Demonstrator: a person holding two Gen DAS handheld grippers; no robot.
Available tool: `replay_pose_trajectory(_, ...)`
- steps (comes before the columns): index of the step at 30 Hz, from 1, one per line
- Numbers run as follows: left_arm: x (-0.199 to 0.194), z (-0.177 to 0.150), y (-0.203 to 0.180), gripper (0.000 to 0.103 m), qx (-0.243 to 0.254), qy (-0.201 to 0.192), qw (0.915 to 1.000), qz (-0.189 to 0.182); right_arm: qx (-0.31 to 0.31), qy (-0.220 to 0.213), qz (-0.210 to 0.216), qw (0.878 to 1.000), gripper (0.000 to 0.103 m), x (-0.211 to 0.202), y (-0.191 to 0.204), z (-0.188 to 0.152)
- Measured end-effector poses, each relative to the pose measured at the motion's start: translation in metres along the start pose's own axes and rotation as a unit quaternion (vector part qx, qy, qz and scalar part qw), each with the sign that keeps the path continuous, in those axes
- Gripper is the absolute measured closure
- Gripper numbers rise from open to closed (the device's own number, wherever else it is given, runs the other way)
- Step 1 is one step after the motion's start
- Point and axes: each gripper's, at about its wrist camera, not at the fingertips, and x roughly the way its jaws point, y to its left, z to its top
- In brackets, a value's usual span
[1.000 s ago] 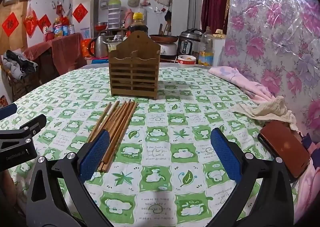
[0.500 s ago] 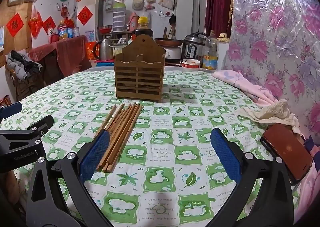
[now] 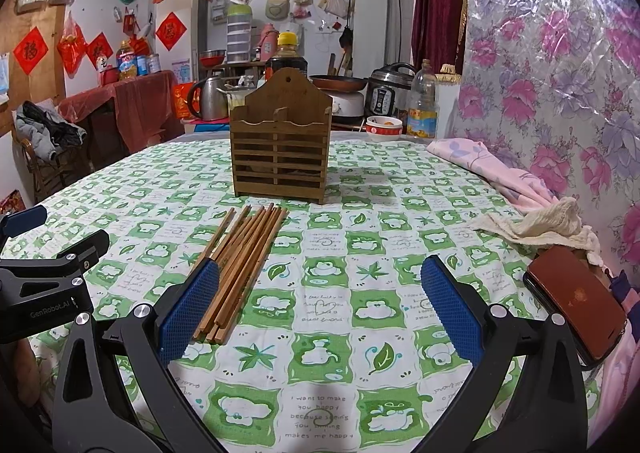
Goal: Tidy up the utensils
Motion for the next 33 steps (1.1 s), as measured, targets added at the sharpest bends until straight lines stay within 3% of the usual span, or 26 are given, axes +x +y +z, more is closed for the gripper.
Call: replay_pose_trajectory(33, 0.0032, -0.0018, -0.0009, 0.006, 0.000, 0.004, 1.0000, -0.002, 0.000, 0.003, 0.002, 1.000, 0.006, 0.0002, 0.0022, -0.0010)
